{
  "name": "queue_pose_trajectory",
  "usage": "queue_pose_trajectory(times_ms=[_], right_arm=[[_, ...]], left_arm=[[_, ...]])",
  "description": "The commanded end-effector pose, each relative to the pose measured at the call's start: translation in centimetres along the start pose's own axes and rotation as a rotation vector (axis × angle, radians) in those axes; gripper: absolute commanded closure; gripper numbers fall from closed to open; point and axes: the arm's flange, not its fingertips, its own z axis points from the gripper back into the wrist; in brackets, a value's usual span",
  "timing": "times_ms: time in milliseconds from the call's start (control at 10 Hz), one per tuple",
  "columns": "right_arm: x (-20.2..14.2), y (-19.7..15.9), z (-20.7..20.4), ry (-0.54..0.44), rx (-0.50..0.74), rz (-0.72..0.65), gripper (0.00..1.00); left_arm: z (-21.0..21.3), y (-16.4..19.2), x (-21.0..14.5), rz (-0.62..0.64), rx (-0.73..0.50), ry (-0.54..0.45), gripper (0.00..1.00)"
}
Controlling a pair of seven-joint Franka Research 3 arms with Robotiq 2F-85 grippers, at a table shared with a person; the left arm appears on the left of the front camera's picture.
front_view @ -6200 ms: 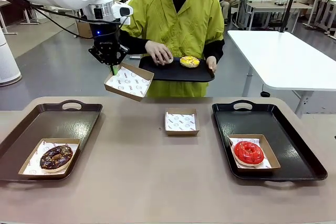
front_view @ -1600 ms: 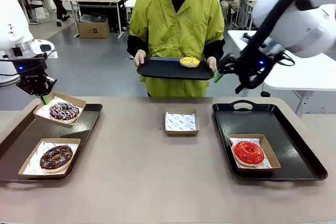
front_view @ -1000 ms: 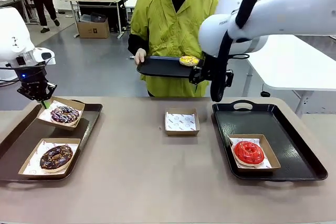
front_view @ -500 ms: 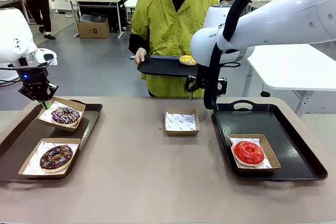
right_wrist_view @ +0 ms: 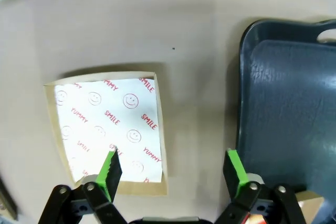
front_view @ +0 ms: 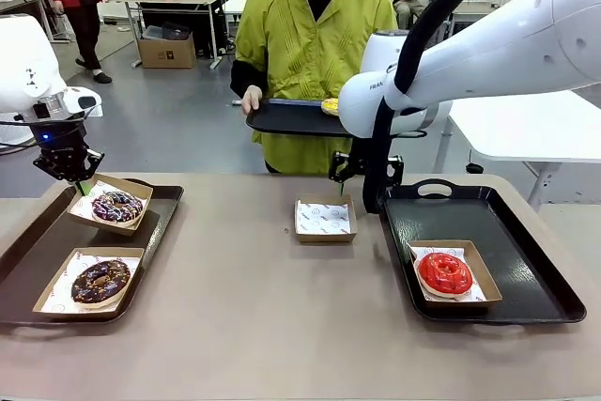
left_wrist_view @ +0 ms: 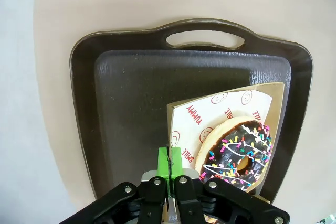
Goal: Individually package the donuts and arrange them on the tray.
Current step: Place the picked Paper togo box on the Handle tray while simultaneously picking up another Paper togo box from the table with the other hand.
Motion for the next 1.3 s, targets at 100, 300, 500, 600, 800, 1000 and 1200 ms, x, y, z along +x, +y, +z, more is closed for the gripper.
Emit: queue_pose_trajectory(times_ms=[100,300,500,600,800,1000,1200], right_arm=[[-1.5,-0.3,0.5,-0.078,0.092,0.051,0.0],[-0.3,-0.1,-0.5,-0.01,0.013,0.001,0.0],[-0.3,-0.1,-0.5,-0.01,0.013,0.001,0.0],[-0.6,-0.2,-0.4,-0.022,0.023,0.01,0.0],[0.0,0.1,-1.8,-0.034,0.023,0.016,0.0],[0.6,0.8,-3.5,-0.019,0.005,0.023,0.0],[0.9,1.4,-4.4,-0.012,-0.002,0.024,0.0]], left_arm=[[0.1,0.0,0.0,-0.001,0.0,-0.002,0.99],[0.1,0.0,0.0,-0.001,0.0,-0.002,0.99],[0.1,0.0,0.0,-0.001,0.0,-0.002,0.99],[0.0,0.0,0.0,0.0,0.0,0.0,0.99],[-0.7,-0.8,0.4,-0.013,0.026,0.019,0.99],[-1.3,-0.7,0.6,-0.003,0.032,0.029,0.99],[-1.5,-0.7,0.9,0.004,0.036,0.028,0.99]])
